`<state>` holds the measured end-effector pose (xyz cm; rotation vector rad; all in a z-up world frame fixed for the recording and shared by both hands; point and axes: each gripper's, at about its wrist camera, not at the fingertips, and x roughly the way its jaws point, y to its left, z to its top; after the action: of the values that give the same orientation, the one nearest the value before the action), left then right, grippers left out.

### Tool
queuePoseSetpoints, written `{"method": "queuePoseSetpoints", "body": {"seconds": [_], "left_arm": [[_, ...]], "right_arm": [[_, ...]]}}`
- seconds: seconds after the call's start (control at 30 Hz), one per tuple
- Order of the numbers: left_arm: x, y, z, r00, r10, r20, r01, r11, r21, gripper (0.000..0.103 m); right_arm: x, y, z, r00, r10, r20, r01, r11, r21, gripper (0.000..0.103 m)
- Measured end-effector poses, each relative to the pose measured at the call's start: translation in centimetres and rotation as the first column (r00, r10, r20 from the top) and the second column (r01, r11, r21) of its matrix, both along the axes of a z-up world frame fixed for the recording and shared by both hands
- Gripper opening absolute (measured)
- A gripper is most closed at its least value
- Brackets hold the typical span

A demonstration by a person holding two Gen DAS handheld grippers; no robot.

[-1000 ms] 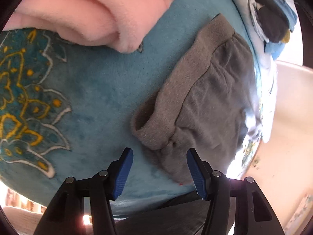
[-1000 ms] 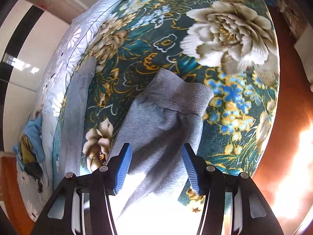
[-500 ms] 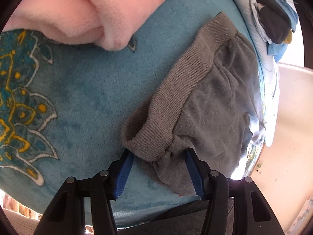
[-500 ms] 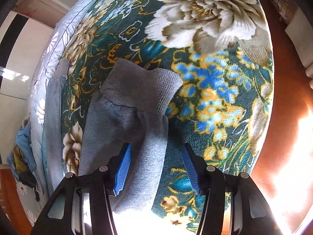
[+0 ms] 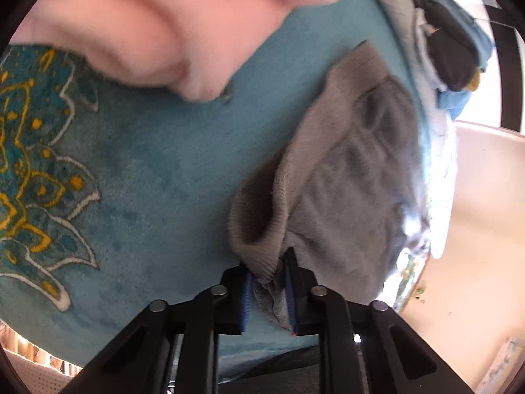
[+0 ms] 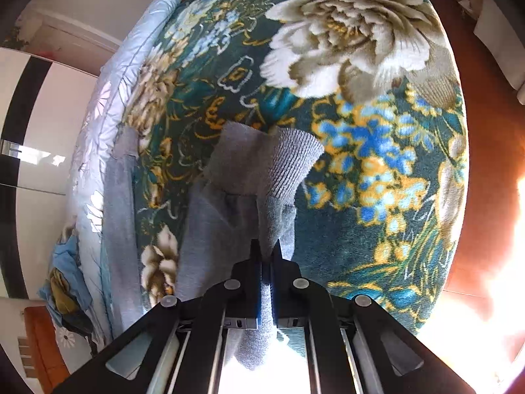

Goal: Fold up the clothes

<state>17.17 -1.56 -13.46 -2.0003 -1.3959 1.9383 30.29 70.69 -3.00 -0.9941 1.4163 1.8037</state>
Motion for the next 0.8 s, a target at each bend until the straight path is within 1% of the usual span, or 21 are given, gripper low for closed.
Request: {"method": "queuePoseSetpoints", "body": {"seconds": [0.1,0.2,0.23,0.3,0.37,0.43,0.5,0.6,0.67,0.77,0.8], "left_arm": [[-0.9,0.1,2.0,0.997,0.036,-0.063,-0.032,0.998,0.062,0.015],[-2.2,0.2,3.7,0.99,0.099,-0.101,-0.082,0.984,0.158,0.015],[-2.7,0.2,4.3,0.987,0.112,-0.115,-0.091,0.98,0.178,0.015],[-3.7,-0.2,5.4,0.982,0.122,-0.142,-0.093,0.976,0.198,0.015],[-4.4,0.6,5.9,0.982,0.1,-0.16,-0.069,0.98,0.189,0.015],[-4.3,-0.2,6.1,0.985,0.081,-0.154,-0.053,0.983,0.178,0.015],[-3.6,-1.8,6.1,0.989,0.064,-0.135,-0.041,0.985,0.166,0.015],[-2.7,-2.6,5.3,0.994,0.062,-0.086,-0.047,0.986,0.162,0.015],[-2.3,-3.1,4.9,0.996,0.076,-0.054,-0.066,0.984,0.165,0.015],[-2.1,-3.4,4.4,0.995,0.094,-0.039,-0.085,0.981,0.174,0.016],[-2.2,-3.3,4.3,0.995,0.093,-0.038,-0.085,0.981,0.173,0.016]], "right_arm": [[-0.7,0.3,2.9,0.995,-0.003,-0.095,0.005,1.0,0.017,0.003],[-2.5,0.8,5.6,0.987,0.015,-0.16,-0.009,0.999,0.042,0.003],[-3.3,0.9,6.3,0.984,0.028,-0.175,-0.019,0.998,0.051,0.002],[-4.8,0.9,7.9,0.98,0.066,-0.186,-0.05,0.995,0.087,0.001],[-6.4,1.0,8.7,0.983,0.105,-0.149,-0.087,0.989,0.122,0.001],[-7.6,1.0,8.4,0.987,0.12,-0.108,-0.106,0.986,0.126,0.001],[-7.6,1.0,7.5,0.988,0.12,-0.097,-0.109,0.988,0.109,0.001],[-7.0,0.7,5.5,0.991,0.129,-0.036,-0.125,0.988,0.094,0.002],[-6.3,0.5,4.2,0.992,0.129,0.006,-0.129,0.988,0.084,0.003],[-4.8,0.5,2.8,0.993,0.109,0.045,-0.112,0.991,0.073,0.003],[-4.3,0.5,2.4,0.993,0.101,0.054,-0.104,0.992,0.07,0.006]]}}
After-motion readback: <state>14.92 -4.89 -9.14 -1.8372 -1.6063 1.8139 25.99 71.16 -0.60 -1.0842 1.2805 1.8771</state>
